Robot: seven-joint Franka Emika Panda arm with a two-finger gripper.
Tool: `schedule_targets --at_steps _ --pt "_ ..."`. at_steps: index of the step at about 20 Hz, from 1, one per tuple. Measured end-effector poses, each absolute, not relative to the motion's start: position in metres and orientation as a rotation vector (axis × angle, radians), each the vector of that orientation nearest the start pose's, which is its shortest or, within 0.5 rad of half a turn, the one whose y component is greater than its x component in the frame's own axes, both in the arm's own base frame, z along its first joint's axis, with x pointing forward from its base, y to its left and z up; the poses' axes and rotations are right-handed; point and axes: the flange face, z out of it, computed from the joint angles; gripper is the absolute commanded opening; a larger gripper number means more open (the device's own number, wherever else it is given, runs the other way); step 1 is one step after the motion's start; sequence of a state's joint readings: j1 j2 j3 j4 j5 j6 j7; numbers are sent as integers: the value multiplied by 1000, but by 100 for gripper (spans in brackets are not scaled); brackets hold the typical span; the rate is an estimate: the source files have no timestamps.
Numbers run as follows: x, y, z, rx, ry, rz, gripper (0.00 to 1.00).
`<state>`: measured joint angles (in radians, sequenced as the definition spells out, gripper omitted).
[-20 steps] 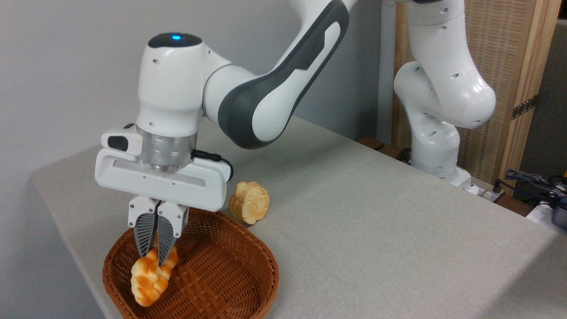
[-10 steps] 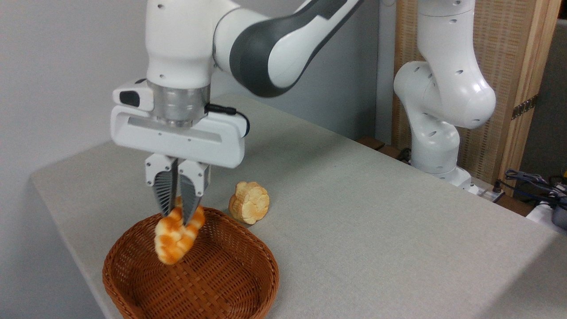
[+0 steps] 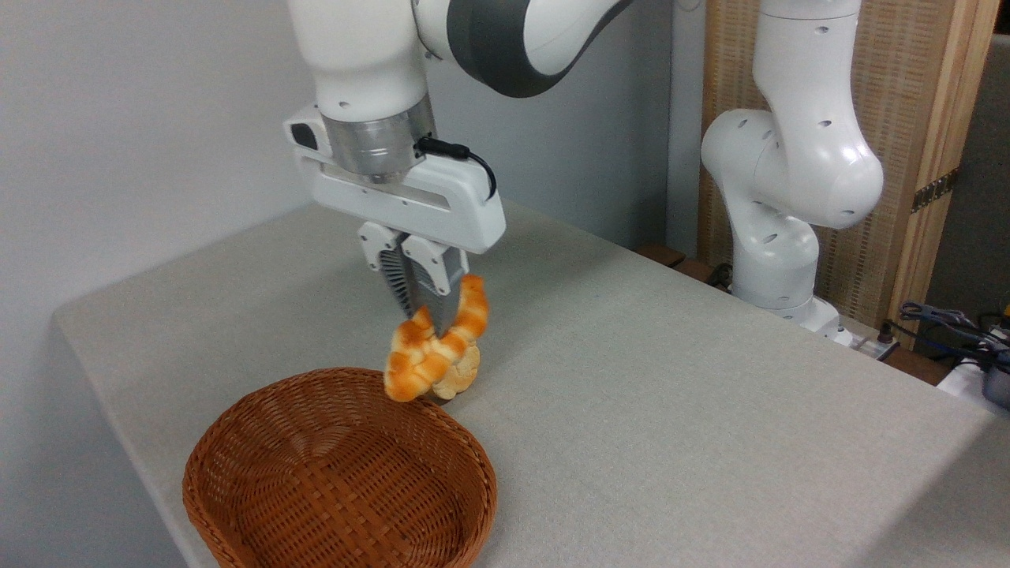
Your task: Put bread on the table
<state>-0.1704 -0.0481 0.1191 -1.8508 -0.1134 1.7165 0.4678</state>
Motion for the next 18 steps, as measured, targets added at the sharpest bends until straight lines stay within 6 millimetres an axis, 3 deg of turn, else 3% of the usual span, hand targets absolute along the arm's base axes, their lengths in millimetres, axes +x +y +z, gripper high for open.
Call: schedule_targets --at_steps 1,2,3,4,10,18 --pt "534 -33 529 -3164 861 133 33" --pt "532 -29 527 -3156 912 160 49" --pt "530 -26 524 -3150 952 180 78" --pt "529 -24 521 -3142 993 200 100" --pt "521 -23 502 -3119 1116 282 100" --pt "521 -24 502 -3116 1125 285 100"
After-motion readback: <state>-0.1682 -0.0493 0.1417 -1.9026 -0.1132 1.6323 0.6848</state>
